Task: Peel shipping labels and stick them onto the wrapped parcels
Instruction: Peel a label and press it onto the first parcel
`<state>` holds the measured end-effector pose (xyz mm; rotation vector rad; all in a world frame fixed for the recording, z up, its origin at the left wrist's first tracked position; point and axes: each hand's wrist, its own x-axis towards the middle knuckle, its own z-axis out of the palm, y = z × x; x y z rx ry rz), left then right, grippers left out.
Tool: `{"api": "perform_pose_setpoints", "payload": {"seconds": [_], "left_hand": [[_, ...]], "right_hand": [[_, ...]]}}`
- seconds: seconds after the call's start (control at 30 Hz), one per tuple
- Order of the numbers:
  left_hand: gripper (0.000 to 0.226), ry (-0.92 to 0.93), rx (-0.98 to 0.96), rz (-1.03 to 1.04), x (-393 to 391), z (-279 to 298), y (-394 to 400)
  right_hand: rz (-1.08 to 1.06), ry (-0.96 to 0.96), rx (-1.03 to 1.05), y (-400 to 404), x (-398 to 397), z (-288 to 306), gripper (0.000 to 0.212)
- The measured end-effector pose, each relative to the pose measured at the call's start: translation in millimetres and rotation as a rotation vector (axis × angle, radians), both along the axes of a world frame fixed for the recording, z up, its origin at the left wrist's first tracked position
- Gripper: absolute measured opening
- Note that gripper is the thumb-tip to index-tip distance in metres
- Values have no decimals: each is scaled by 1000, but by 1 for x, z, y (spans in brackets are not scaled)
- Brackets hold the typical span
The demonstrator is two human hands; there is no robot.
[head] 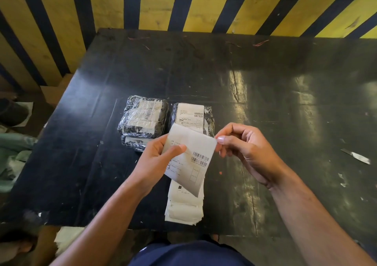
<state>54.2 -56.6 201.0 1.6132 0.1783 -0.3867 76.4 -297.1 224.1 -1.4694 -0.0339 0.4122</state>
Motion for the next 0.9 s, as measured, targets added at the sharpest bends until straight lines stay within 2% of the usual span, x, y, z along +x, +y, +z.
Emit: {"api": "perform_pose_setpoints", "payload": {"seconds": [0.2,0.33,0.6,0.9], "left_hand": [[39,-13,-52,-33,1,1,0],[25,-5,-71,-36,2,0,-1],[13,3,-78,-33,4,4,-1],[16,12,-90,-40,5,3,-1]], "right_hand": [[12,17,12,-1,0,0,11],[24,26,21,-2,-1,0,8],[28,30,28,-2,-1,1,11],[43,28,55,1,0,-1,8]]}}
